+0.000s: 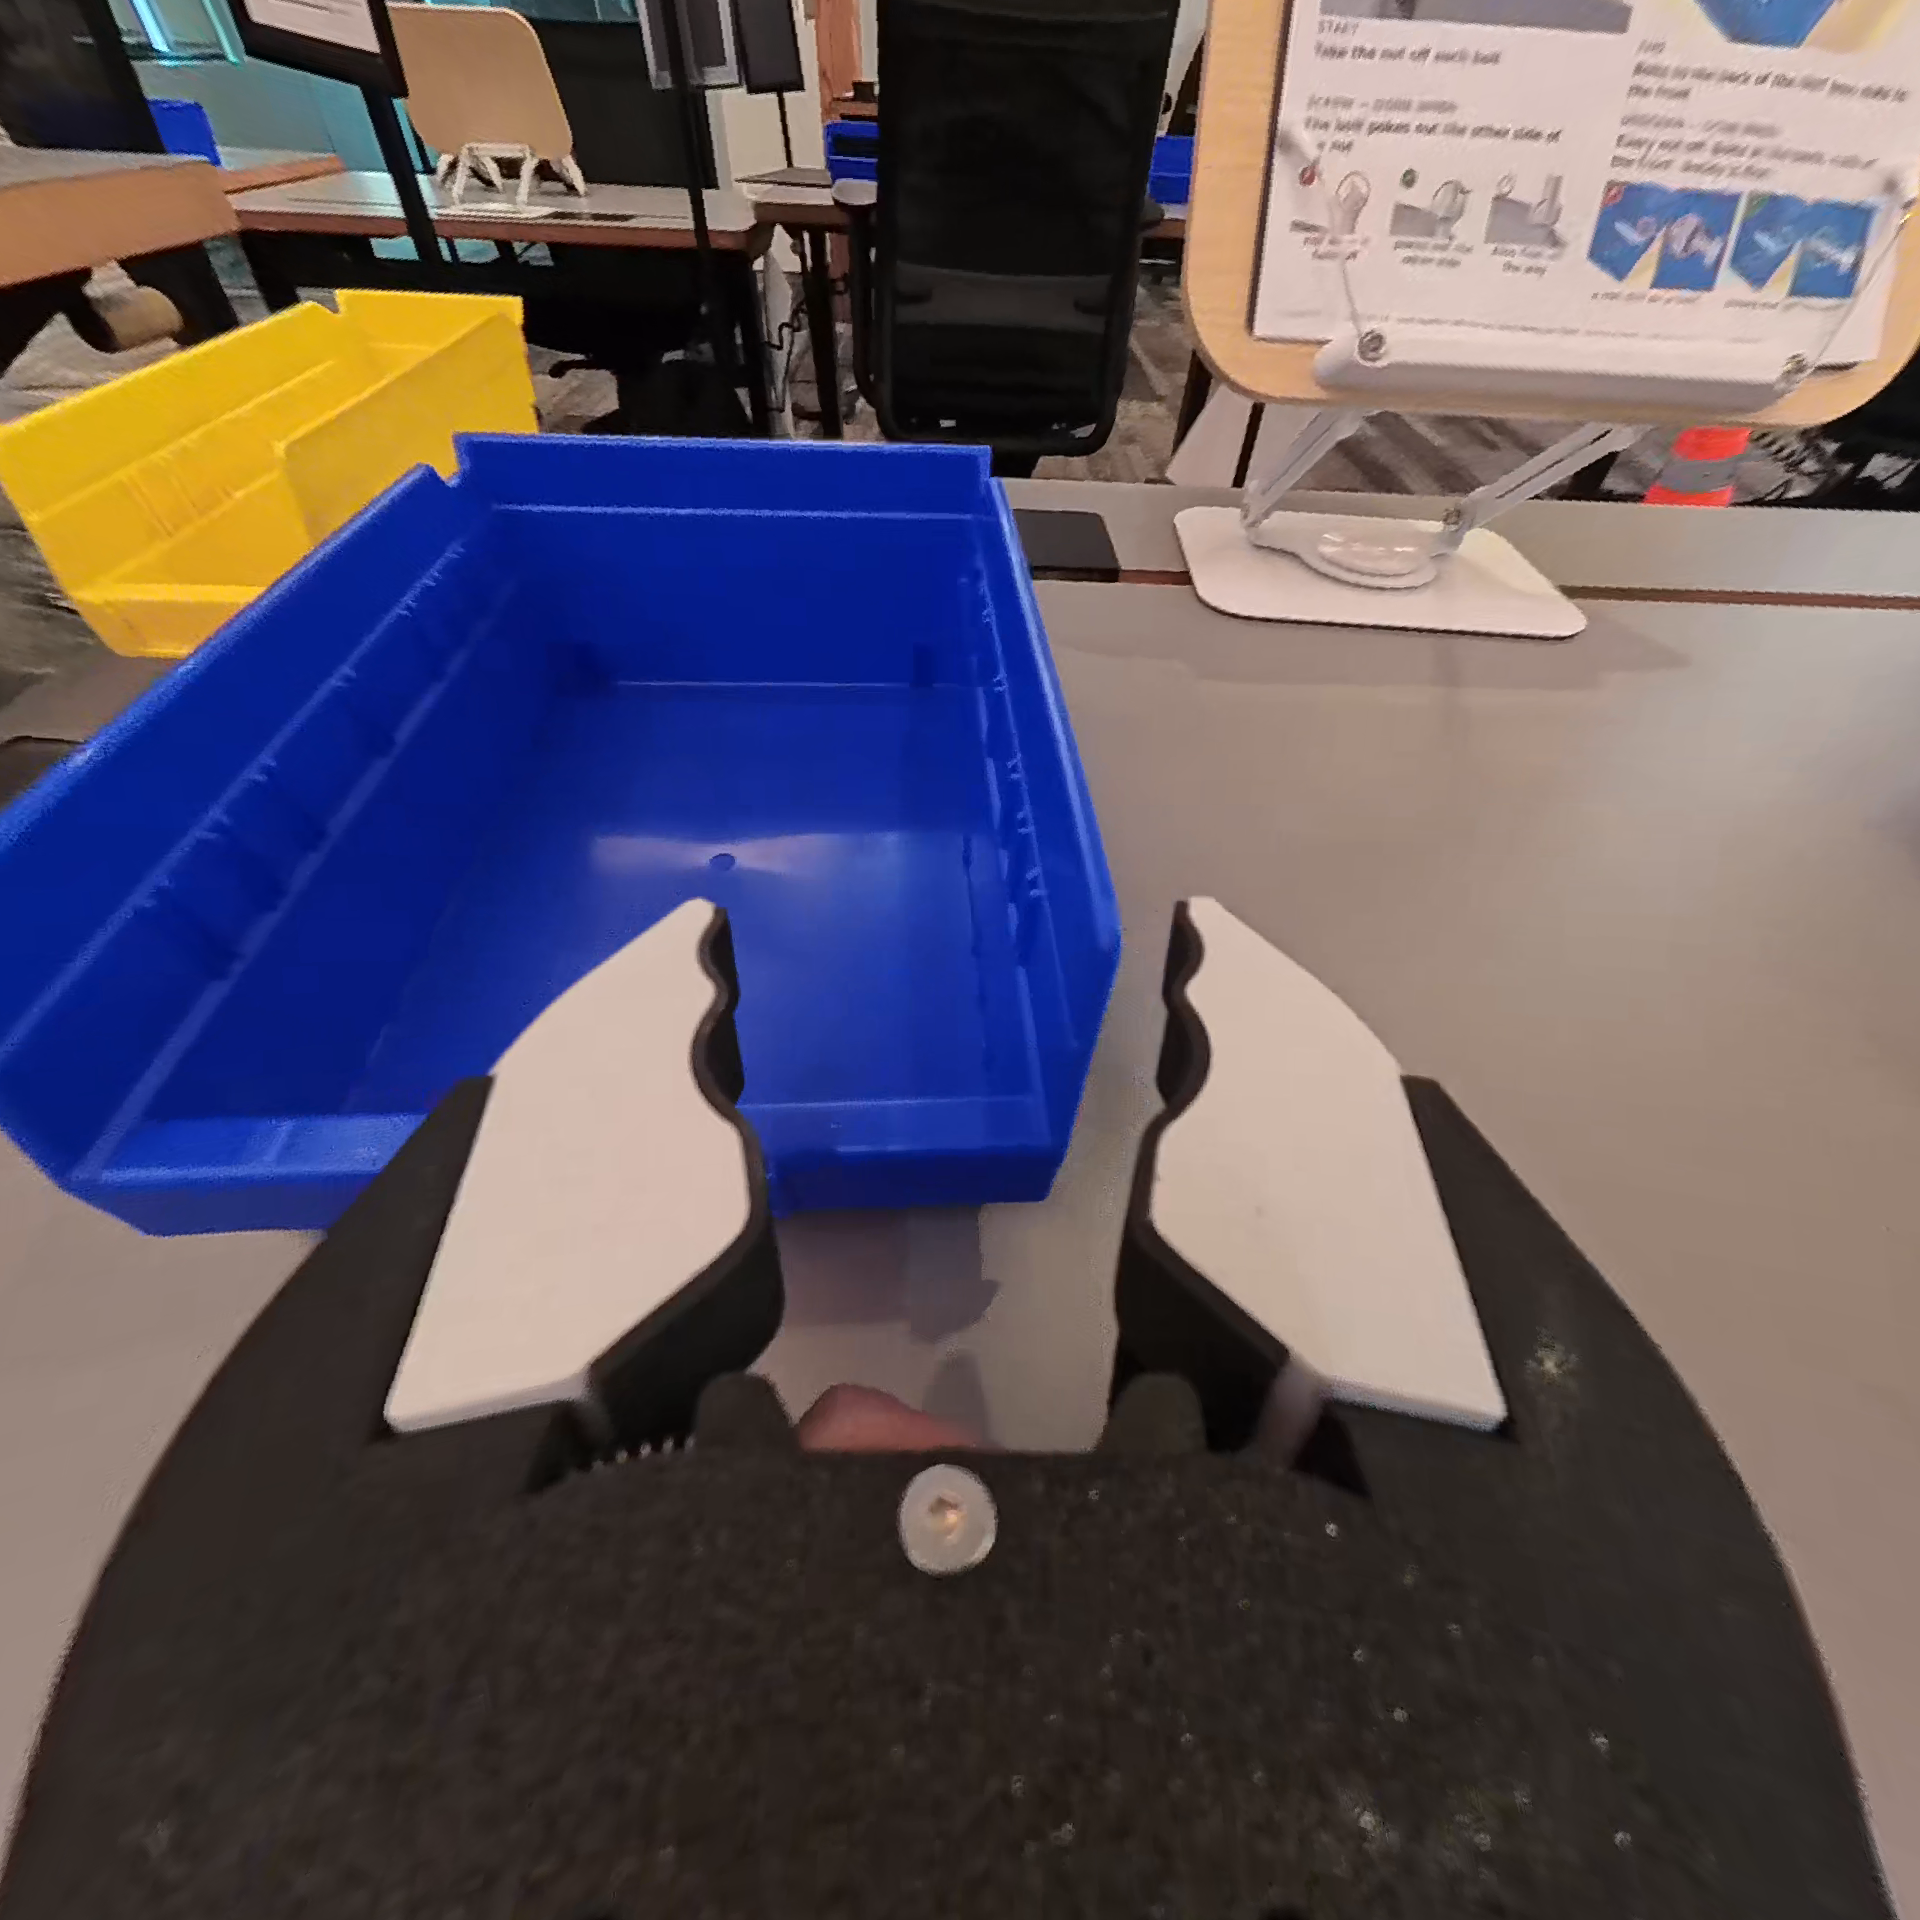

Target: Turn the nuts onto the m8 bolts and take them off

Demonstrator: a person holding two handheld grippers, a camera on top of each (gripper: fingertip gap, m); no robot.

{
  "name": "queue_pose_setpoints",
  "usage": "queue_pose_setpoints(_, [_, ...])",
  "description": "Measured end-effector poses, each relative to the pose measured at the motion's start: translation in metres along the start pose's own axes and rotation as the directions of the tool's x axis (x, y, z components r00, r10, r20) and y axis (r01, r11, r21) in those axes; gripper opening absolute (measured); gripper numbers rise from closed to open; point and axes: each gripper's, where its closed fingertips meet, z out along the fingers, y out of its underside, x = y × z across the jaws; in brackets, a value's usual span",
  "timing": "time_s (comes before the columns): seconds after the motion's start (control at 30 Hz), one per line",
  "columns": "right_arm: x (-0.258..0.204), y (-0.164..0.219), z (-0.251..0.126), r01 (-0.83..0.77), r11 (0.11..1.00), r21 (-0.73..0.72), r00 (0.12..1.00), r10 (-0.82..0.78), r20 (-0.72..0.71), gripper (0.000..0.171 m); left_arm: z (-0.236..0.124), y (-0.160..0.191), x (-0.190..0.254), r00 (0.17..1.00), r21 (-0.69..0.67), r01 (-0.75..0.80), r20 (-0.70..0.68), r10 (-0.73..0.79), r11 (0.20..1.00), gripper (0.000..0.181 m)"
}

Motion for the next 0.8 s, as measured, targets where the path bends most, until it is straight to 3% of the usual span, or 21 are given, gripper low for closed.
queue_pose_setpoints(0.8, [-0.001,-0.003,-0.005,0.002,1.000,0.009,1.000,-0.002,0.004,0.051,0.025,0.023,0.014,0.999,-0.105,-0.032,-0.005,0.032,0.994,0.075])
